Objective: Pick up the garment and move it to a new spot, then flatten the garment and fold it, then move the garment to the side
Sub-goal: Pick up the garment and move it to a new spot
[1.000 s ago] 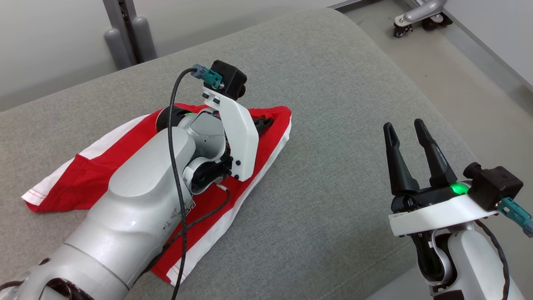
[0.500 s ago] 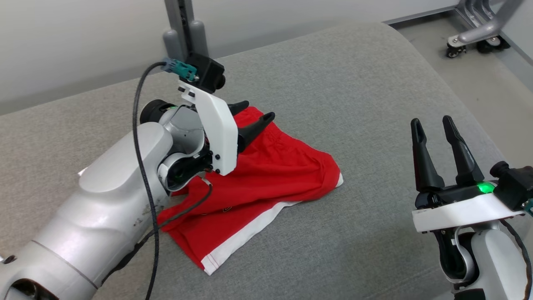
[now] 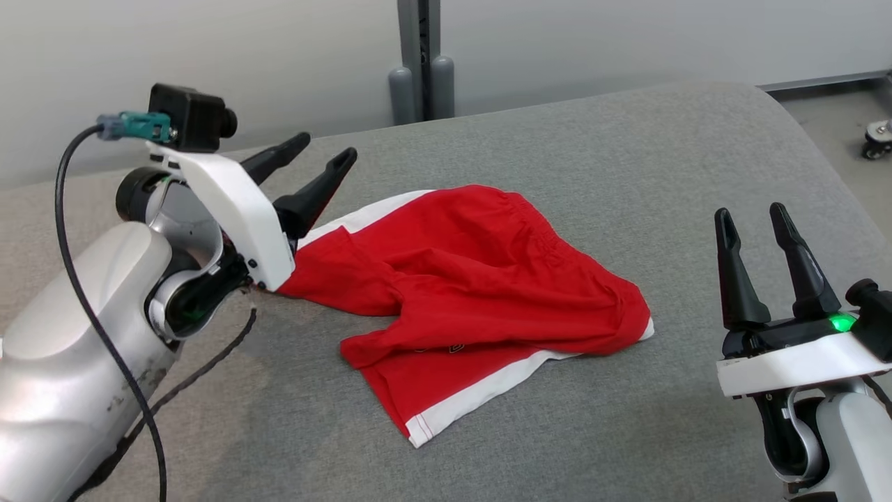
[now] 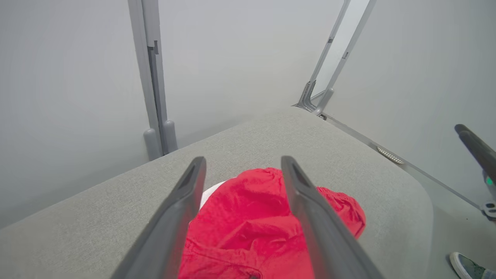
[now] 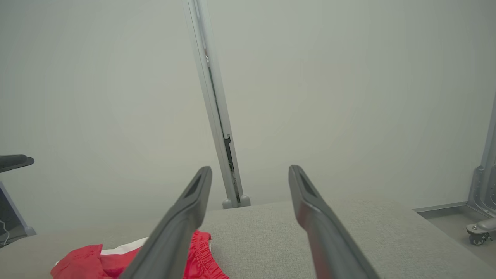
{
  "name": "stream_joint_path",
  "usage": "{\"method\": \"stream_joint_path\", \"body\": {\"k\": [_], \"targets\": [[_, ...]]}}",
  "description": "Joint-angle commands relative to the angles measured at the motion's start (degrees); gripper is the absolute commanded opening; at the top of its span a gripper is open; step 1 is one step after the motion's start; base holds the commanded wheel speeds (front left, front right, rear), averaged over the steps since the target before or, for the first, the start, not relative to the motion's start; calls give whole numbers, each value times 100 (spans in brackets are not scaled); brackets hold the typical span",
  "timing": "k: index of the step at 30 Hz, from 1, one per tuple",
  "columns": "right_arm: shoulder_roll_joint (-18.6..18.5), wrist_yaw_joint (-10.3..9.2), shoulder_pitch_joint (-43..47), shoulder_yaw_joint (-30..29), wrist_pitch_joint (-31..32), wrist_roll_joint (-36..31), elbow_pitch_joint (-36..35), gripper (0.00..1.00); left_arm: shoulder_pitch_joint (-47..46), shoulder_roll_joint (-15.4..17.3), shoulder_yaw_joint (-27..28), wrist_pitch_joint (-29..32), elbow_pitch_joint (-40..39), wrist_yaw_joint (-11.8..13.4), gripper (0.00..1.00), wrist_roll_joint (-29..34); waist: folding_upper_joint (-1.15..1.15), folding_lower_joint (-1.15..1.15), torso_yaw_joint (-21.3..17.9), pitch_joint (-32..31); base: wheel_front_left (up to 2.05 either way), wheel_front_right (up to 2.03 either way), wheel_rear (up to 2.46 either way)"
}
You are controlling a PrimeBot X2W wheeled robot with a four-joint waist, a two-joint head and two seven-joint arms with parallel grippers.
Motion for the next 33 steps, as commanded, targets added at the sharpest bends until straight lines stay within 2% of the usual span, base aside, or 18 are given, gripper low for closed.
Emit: {"method": "stream_joint_path", "body": {"k": [1, 6, 15, 22, 26, 29, 31, 33], "targets": [[-50, 13, 74, 4, -32, -19, 21, 100, 181, 47, 18, -56, -85, 48, 100, -59, 0, 0, 144, -71, 0, 0, 0], [-176, 13, 111, 85, -33, -30, 34, 100, 659, 259, 167, -553, -463, 308, 100, 7, 0, 0, 401, -159, 0, 0, 0], [-176, 13, 221, 84, -33, -14, 50, 100, 1621, 594, 704, -2221, -1034, 1276, 100, 472, 0, 0, 637, -313, 0, 0, 0], [-81, 13, 378, 96, -33, 48, 62, 100, 2728, 743, 1365, -2562, -1616, 1928, 100, 668, 0, 0, 712, -290, 0, 0, 0], [-24, 13, 468, 102, -33, 29, 33, 100, 3393, 542, 2058, -2565, -2028, 2181, 100, 1117, 0, 0, 752, -224, 0, 0, 0], [12, 13, 471, 141, -33, -23, 24, 100, 3879, 279, 2605, -2568, -2223, 2209, 100, 1516, 0, 0, 760, -187, 0, 0, 0], [23, 13, 487, 162, -33, -53, 24, 100, 4174, 74, 2907, -2568, -2292, 2142, 100, 1828, 0, 0, 763, -173, 0, 0, 0], [29, 13, 495, 174, -33, -63, 20, 100, 4309, -45, 3041, -2568, -2329, 2119, 100, 1979, 0, 0, 764, -169, 0, 0, 0]]}}
